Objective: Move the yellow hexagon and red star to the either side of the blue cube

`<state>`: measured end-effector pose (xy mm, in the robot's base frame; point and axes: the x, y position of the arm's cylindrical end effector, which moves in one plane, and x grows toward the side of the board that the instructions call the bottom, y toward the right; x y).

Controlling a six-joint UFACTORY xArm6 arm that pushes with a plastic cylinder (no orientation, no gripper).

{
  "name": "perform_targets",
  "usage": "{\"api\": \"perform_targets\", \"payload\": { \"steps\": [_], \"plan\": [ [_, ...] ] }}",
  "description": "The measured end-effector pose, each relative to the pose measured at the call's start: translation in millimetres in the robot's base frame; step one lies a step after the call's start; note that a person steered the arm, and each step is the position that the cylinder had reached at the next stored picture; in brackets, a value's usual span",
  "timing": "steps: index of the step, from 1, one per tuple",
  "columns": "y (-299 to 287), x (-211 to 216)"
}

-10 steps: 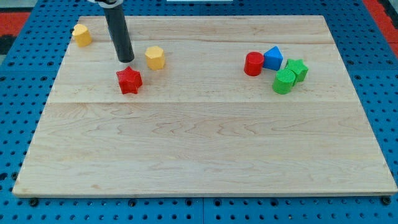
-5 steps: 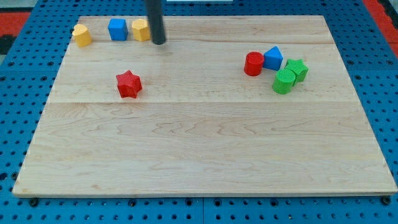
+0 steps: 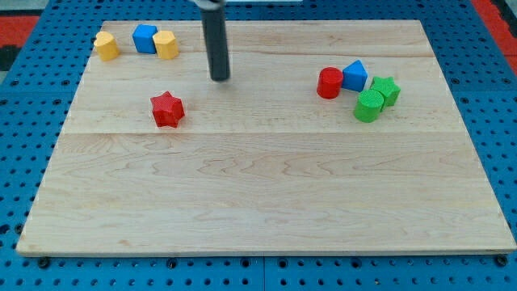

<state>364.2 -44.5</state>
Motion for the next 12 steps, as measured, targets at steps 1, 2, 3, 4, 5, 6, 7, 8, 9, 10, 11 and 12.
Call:
{"api": "perform_targets", "payload": {
  "steps": [1, 2, 3, 4, 5, 6, 7, 8, 9, 10, 11, 12],
  "plan": [
    [-8.0, 50.0],
    [-75.8, 25.0],
    [-104.8, 20.0],
    [-106.1, 58.6],
    [-152.4, 17.9],
    [-179.6, -36.4],
    [-178.6, -8.5],
    [-124.4, 61.3],
    [-105.7, 118.2],
    [-194.7, 101.5],
    [-197.0, 34.6],
    [-174.1, -23.8]
  ]
}}
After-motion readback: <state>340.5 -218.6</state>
